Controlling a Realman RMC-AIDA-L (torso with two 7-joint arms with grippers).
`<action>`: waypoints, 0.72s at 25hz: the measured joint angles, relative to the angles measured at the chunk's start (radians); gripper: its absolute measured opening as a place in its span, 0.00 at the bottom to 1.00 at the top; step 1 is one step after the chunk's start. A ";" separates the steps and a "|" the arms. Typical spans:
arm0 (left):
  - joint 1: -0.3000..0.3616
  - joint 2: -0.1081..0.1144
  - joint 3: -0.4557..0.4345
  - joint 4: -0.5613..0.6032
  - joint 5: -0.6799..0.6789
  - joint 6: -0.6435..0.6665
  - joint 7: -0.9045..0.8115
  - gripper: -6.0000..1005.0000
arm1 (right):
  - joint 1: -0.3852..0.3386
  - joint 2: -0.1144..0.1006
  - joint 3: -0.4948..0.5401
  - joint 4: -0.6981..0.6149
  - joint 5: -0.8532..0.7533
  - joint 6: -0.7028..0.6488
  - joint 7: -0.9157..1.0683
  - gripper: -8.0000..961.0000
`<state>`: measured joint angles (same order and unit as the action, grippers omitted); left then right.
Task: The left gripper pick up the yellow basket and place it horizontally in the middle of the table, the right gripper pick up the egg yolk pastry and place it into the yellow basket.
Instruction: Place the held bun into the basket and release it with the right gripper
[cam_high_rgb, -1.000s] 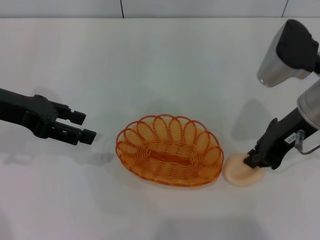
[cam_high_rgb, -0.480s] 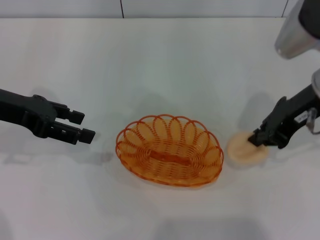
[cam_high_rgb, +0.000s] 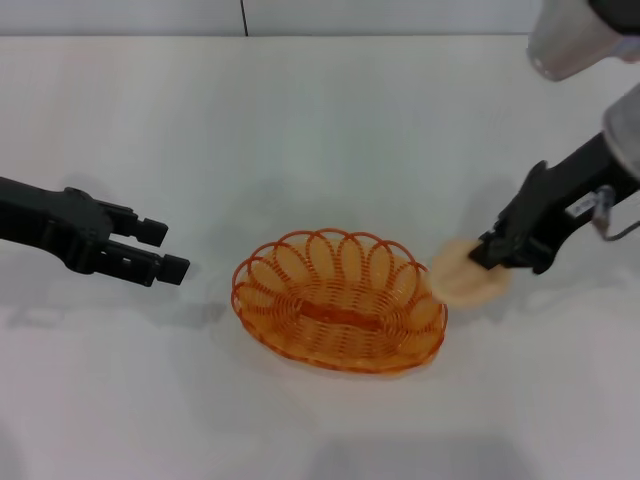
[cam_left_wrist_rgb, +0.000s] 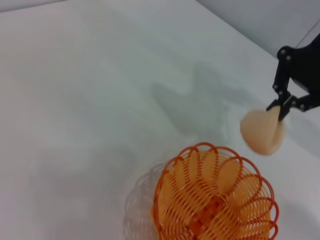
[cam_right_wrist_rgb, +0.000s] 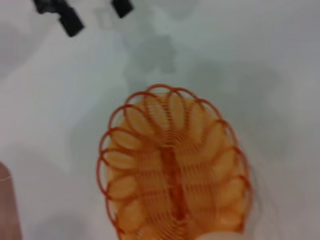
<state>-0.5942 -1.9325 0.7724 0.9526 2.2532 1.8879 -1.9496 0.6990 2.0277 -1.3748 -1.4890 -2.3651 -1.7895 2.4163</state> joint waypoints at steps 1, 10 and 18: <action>-0.001 0.000 0.000 0.000 0.000 0.000 0.000 0.78 | 0.006 0.000 -0.014 0.009 0.008 0.006 0.001 0.04; -0.006 0.001 -0.005 0.002 -0.001 -0.003 0.002 0.78 | 0.050 0.000 -0.103 0.060 0.085 0.083 0.010 0.04; -0.007 0.002 -0.004 0.002 -0.001 -0.003 0.002 0.78 | 0.071 0.000 -0.175 0.112 0.121 0.163 0.007 0.04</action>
<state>-0.6014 -1.9305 0.7684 0.9542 2.2517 1.8851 -1.9480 0.7700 2.0278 -1.5501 -1.3770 -2.2441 -1.6263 2.4236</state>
